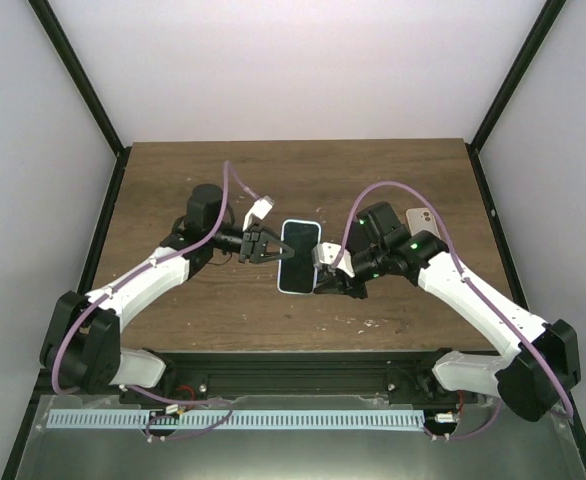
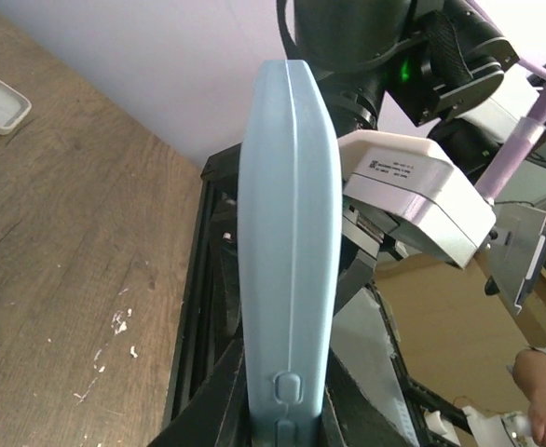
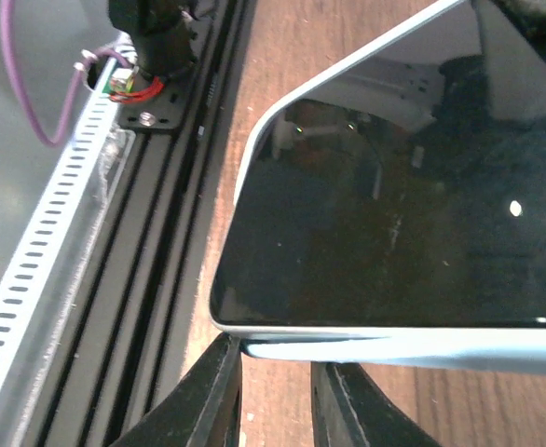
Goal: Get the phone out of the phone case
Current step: Remove the phone case from the phone.
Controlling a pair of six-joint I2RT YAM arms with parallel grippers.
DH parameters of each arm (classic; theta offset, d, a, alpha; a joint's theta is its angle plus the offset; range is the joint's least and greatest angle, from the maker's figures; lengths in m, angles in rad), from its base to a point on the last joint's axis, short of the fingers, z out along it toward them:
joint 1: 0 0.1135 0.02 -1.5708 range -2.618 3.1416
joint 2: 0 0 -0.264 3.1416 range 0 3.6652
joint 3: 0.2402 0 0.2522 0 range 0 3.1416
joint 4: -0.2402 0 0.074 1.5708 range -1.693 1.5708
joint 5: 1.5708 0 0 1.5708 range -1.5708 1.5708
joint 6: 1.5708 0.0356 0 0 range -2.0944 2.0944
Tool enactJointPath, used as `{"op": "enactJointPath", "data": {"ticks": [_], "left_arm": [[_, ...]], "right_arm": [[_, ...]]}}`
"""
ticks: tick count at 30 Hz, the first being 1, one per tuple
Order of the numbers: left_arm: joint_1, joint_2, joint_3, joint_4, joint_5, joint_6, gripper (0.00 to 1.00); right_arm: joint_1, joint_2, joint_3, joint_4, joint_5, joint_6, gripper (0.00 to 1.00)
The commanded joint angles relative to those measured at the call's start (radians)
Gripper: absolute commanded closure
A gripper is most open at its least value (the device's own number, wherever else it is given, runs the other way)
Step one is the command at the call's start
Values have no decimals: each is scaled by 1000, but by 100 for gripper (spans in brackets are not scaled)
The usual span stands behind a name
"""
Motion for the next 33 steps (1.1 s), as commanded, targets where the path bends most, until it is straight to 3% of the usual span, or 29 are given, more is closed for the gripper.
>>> {"op": "enactJointPath", "data": {"ticks": [1, 6, 8, 12, 19, 25, 30, 33], "left_arm": [[-12, 3, 3, 78, 32, -66, 100], [-21, 17, -3, 105, 38, -91, 100], [-22, 20, -4, 111, 36, -96, 100], [-30, 26, -6, 111, 36, -94, 100], [-45, 32, -5, 106, 32, -86, 100], [-63, 44, -3, 99, 27, -81, 100], [-80, 53, -7, 109, 2, -87, 100], [-93, 69, -27, 224, -17, -155, 100]], "right_arm": [[16, -1, 64, 167, 149, 2, 80], [-48, 7, 43, 346, 201, 168, 79], [-95, 8, 40, 406, 190, 260, 73], [-171, 36, 61, 448, 71, 429, 62], [-204, 126, 126, 430, -133, 560, 43], [-204, 140, 136, 498, -219, 680, 33], [-204, 157, 121, 554, -449, 727, 23], [-201, 161, 100, 608, -484, 772, 23]]}}
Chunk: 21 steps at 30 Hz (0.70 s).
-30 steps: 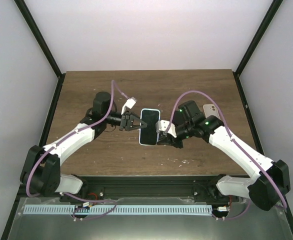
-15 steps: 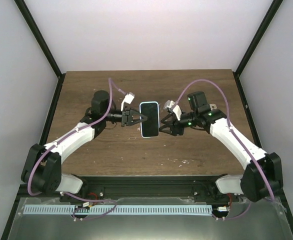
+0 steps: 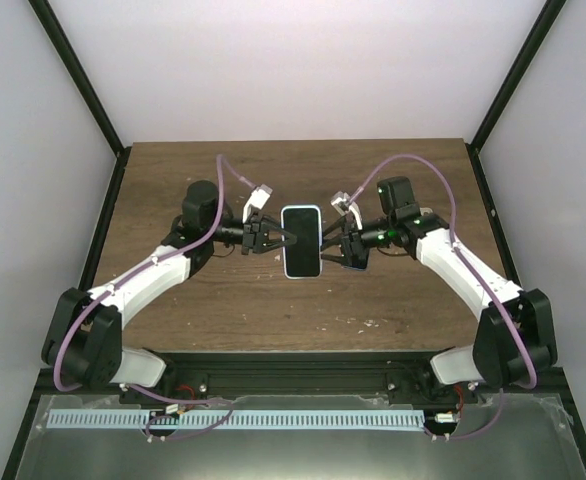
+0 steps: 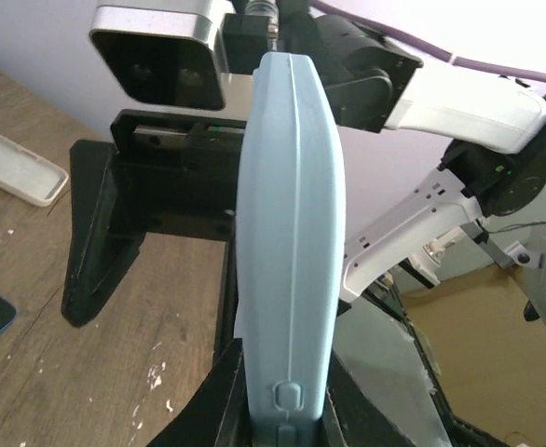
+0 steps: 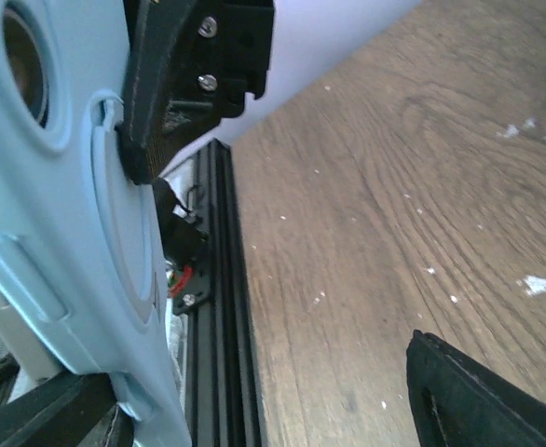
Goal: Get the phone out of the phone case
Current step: Remove the phone case from the phone.
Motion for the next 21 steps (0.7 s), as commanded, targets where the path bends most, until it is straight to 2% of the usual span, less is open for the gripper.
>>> {"op": "enactJointPath", "data": {"ticks": [1, 4, 5, 7, 11, 12, 14, 18, 21], "left_arm": [[-101, 52, -37, 101, 49, -137, 100], [-112, 81, -44, 200, 22, -223, 100], [-113, 89, -43, 211, 8, -242, 100], [-112, 103, -36, 209, -23, -263, 100], [-103, 102, -5, 44, -165, -184, 100], [-99, 96, 7, -64, -227, -138, 100], [-99, 88, 6, -122, -320, -81, 100], [-98, 87, -54, -56, -425, -119, 100], [-101, 89, -115, 36, -493, -185, 91]], "right_arm": [[32, -8, 71, 299, -188, 109, 27], [40, 11, 68, 290, -120, 139, 42], [40, 16, 66, 284, -113, 149, 53], [41, 17, 58, 273, -128, 156, 68], [44, -15, 5, 273, -145, 179, 86], [44, -22, -10, 267, -146, 186, 89], [44, -35, -39, 256, -141, 203, 93], [44, -60, -104, 248, -102, 229, 99], [43, -65, -148, 260, -76, 243, 99]]}}
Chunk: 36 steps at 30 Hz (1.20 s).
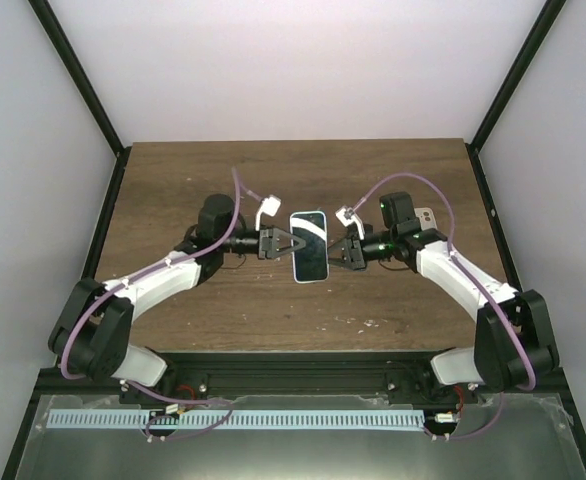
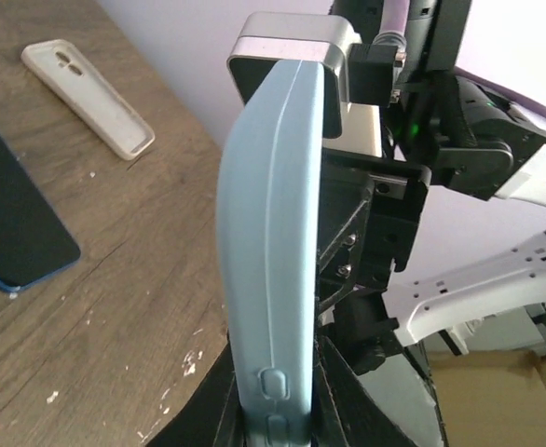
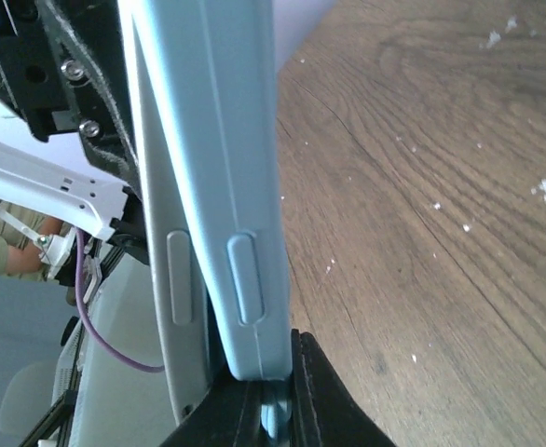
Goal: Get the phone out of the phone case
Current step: Remove the phone case from the phone.
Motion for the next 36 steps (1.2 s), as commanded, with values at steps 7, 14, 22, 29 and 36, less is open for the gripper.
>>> {"op": "enactJointPath", "data": {"ticks": [7, 14, 22, 29, 36], "left_arm": [[-50, -62, -204, 54, -411, -110, 58], [-117, -208, -211, -334, -796, 8, 49], [-303, -254, -173, -486, -1070, 43, 50], [-422, -234, -114, -559, -1204, 44, 50], [-534, -160, -24, -631, -1379, 54, 47]], "right_arm": [[60, -109, -158, 194, 109, 81, 99], [60, -62, -126, 64, 243, 127, 99], [60, 5, -49, -132, 340, 163, 99], [79, 75, -10, -143, 469, 246, 99], [130, 167, 81, -195, 636, 378, 99]]}}
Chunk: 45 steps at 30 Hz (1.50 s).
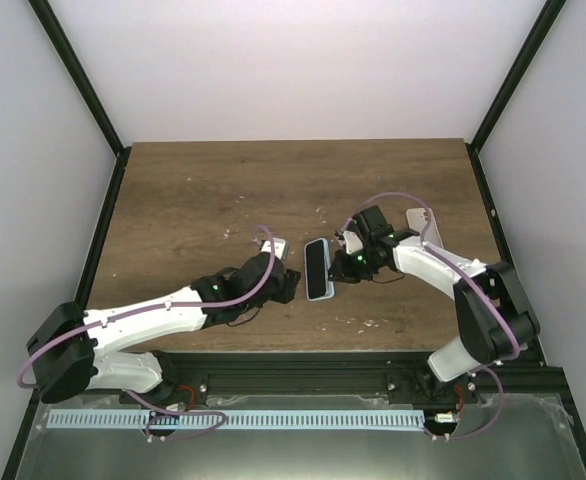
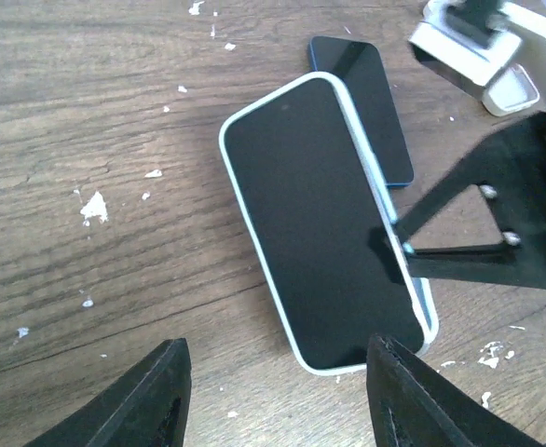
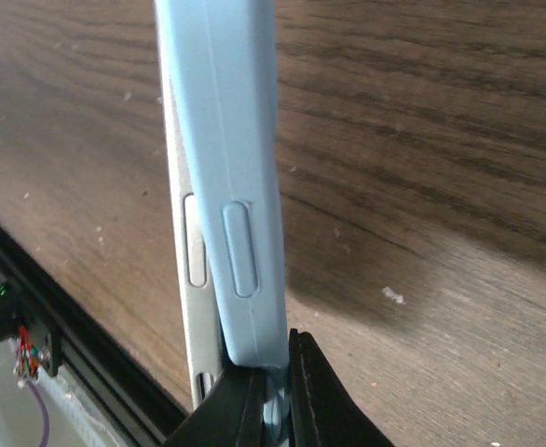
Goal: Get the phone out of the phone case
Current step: Remove the phone case from the phone.
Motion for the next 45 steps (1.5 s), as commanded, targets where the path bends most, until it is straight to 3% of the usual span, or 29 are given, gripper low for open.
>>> {"op": "enactJointPath", "data": {"ticks": [1, 6, 24, 36, 45], "left_arm": [[-72, 56, 65, -59, -182, 36, 47], [-121, 126, 109, -52, -257, 101, 47], [-164, 437, 248, 10, -280, 299, 52], [-194, 599, 439, -254, -432, 261, 59], [-210, 542, 406, -292, -424, 243, 47]], "right_arm": [[40, 49, 132, -31, 99, 106, 99], [59, 116, 200, -77, 52, 169, 99], [59, 291, 252, -114, 16, 213, 99], [48, 281, 253, -114, 8, 204, 99], [38, 276, 240, -102, -7, 198, 99]]}}
